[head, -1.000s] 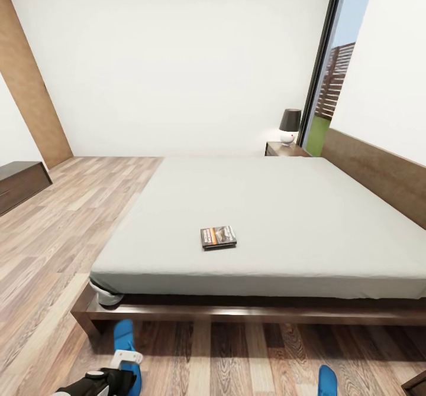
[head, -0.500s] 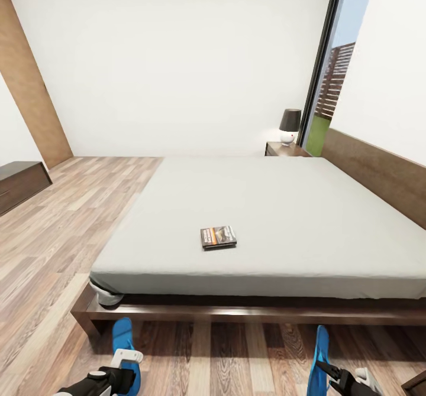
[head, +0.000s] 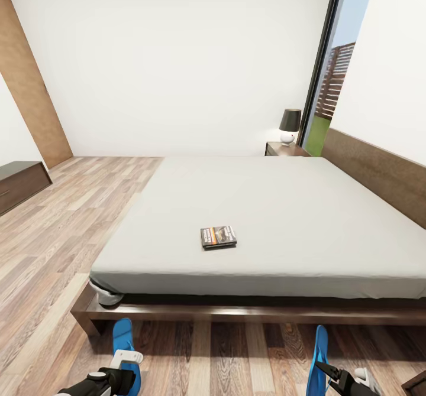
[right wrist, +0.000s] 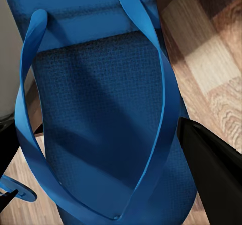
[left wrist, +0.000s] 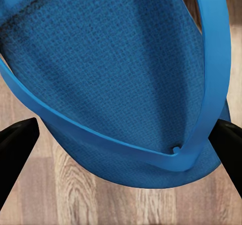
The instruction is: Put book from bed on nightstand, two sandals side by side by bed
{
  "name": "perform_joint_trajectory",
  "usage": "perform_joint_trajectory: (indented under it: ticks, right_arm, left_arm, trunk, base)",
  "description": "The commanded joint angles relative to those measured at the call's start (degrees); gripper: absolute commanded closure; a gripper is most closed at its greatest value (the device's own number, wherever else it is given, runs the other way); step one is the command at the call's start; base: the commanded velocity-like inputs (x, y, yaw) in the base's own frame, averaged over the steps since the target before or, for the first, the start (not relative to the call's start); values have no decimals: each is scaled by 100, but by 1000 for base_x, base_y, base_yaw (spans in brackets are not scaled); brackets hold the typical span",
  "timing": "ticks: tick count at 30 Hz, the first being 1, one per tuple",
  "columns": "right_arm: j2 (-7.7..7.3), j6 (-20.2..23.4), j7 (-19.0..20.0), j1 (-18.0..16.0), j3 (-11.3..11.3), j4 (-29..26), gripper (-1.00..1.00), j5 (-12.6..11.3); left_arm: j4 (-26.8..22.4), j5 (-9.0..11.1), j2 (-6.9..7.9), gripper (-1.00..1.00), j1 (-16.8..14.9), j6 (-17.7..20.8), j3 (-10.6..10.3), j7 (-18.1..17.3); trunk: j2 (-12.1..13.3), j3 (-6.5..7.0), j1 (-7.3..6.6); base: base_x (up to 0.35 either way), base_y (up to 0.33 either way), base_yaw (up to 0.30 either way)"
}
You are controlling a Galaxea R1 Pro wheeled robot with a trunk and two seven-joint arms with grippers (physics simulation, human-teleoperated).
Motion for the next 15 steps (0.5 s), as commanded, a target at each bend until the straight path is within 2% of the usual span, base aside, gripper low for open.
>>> perform_joint_trajectory:
  ticks: [1, 4, 15]
  right_arm:
    - [0, 54, 10, -3, -11, 1, 100, -27]
    - [6, 53, 10, -1, -11, 0, 100, -27]
    - [25, -85, 1, -1, -11, 3, 100, -26]
  left_arm:
    - [-6, 57, 5, 100, -2, 11, -45, -9]
    - [-5, 57, 8, 100, -2, 6, -45, -9]
    - [-6, 57, 0, 100, 5, 7, -47, -3]
  trunk:
    - [-2, -5, -1]
    - [-2, -5, -1]
    - [-443, -202, 241]
  base:
    - [0, 0, 0]
    - [0, 0, 0]
    - [0, 0, 0]
